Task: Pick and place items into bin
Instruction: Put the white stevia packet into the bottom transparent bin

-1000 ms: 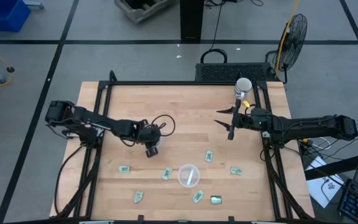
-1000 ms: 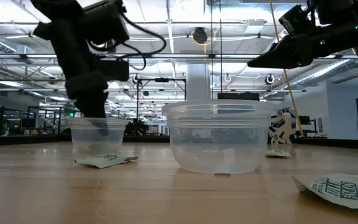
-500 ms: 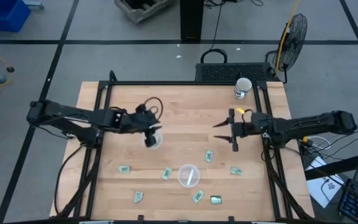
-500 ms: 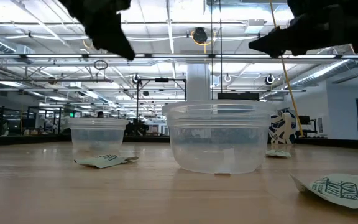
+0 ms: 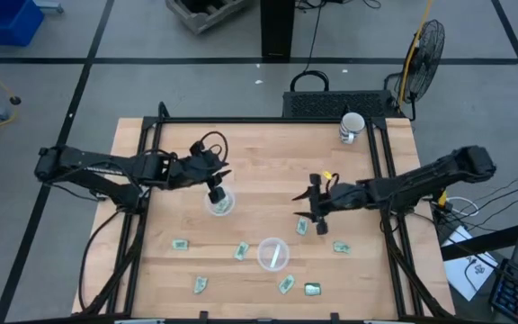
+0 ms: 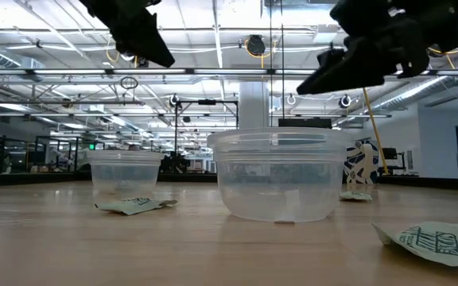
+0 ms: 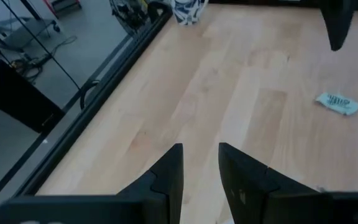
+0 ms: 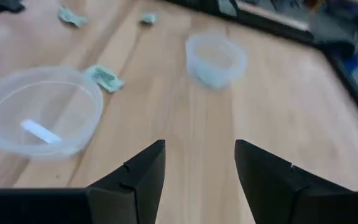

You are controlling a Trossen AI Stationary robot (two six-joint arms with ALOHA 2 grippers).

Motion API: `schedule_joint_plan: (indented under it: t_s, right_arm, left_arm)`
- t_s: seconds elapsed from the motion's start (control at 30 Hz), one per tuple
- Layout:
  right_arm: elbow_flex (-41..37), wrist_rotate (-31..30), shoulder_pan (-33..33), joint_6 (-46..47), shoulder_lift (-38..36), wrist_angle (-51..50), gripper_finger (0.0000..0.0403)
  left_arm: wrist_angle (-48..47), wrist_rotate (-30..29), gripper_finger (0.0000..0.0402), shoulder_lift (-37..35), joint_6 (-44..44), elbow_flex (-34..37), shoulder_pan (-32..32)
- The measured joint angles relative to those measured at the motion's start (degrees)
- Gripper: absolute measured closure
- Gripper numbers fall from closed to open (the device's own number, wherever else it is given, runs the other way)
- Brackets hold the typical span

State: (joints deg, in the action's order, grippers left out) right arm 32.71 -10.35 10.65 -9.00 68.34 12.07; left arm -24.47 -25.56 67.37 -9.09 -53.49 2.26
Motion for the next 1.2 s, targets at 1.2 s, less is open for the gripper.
schedule_joint_plan:
  t_s: [1.2]
  right_arm:
    - [-0.1,20.9,20.3,70.9,1.4,-44.1,0.0218]
  left_arm:
    - [-1.0,0.0,0.0293,0.0,0.2,0.0,-0.1]
